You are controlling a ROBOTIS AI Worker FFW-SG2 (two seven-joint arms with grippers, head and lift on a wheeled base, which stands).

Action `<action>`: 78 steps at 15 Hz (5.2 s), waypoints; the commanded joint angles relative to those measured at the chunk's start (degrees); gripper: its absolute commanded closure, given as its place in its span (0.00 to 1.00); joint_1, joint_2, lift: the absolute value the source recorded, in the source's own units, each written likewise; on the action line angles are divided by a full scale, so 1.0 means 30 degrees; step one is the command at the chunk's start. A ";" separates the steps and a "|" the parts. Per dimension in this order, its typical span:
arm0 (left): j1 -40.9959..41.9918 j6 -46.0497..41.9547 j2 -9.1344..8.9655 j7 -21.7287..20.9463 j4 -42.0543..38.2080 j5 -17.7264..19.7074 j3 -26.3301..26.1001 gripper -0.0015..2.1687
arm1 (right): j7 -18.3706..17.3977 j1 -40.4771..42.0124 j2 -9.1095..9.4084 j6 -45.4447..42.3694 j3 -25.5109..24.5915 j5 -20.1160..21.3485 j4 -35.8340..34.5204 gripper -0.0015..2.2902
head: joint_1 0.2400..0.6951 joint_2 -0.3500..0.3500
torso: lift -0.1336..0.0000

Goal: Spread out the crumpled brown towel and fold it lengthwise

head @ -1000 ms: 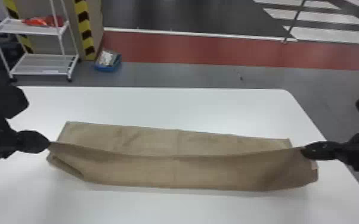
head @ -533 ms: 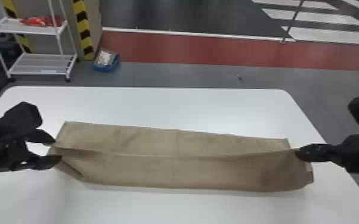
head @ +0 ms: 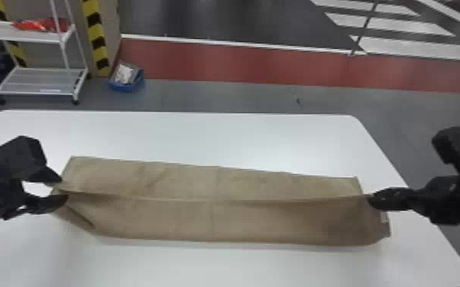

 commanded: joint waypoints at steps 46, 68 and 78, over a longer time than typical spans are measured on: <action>-0.5124 0.3794 -0.2718 0.0730 0.5880 0.4878 -0.0959 0.19 | 0.0092 0.0731 0.0589 -0.0493 -0.1072 0.0115 -0.0154 0.58 | 1.00 0.19 | 0.07; -0.5447 0.3677 -0.1341 -0.4221 0.7872 0.4497 -0.0900 0.29 | 0.0092 0.0350 0.0150 -0.1254 -0.3504 -0.0851 0.0666 0.58 | 1.00 0.09 | 0.07; -0.5037 0.2563 -0.0492 -0.5393 0.7579 0.4995 -0.0051 0.80 | 0.0092 0.0321 0.0120 -0.1254 -0.3504 -0.0851 0.0695 0.58 | 1.00 0.12 | 0.07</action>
